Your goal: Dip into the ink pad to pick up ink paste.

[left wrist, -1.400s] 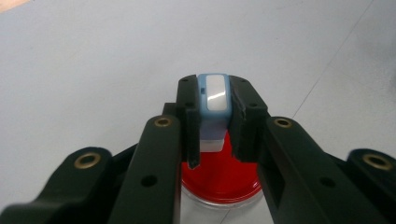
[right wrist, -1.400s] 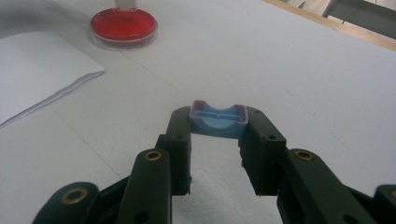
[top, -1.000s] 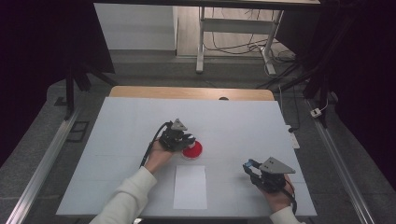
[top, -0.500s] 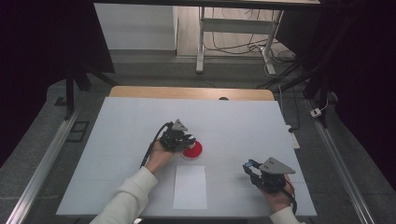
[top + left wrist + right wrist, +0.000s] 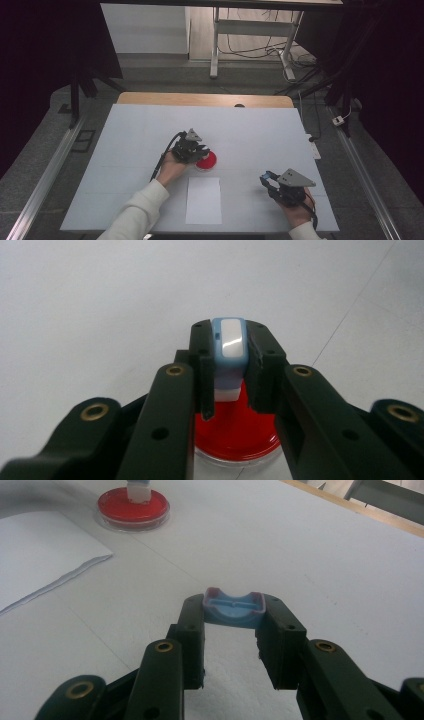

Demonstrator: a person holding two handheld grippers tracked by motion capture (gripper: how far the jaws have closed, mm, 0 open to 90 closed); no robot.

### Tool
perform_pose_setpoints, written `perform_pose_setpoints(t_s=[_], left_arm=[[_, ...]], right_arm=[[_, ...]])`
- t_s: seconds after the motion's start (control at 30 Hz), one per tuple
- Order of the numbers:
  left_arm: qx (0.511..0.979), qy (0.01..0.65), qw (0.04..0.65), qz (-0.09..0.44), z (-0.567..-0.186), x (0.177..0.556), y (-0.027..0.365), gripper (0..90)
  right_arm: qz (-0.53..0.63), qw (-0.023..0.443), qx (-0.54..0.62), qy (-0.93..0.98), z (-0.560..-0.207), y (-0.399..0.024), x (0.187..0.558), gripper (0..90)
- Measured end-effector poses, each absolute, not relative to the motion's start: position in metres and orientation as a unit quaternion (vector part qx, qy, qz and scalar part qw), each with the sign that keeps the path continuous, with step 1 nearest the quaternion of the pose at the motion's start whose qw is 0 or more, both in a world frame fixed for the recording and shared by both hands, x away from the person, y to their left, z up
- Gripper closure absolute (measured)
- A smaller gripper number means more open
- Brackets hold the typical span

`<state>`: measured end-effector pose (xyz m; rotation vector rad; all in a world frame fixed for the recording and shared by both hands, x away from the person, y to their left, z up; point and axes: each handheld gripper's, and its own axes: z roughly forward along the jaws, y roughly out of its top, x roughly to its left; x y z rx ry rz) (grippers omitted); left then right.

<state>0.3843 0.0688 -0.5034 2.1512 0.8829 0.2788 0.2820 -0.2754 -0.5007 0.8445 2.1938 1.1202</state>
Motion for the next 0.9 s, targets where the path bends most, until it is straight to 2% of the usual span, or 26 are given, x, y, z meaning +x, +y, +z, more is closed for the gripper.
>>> perform_pose_setpoints(t_s=[0.6,0.9], left_arm=[[0.850,0.344,0.378,0.125,-0.5029,0.3811,0.0646,75.6],[0.840,0.344,0.400,0.128,-0.4956,0.3795,0.0704,75.5]], right_arm=[[0.416,0.265,0.312,0.812,-0.5001,-0.2747,0.2810,64.8],[0.417,0.264,0.315,0.811,-0.5004,-0.2755,0.2818,64.8]])
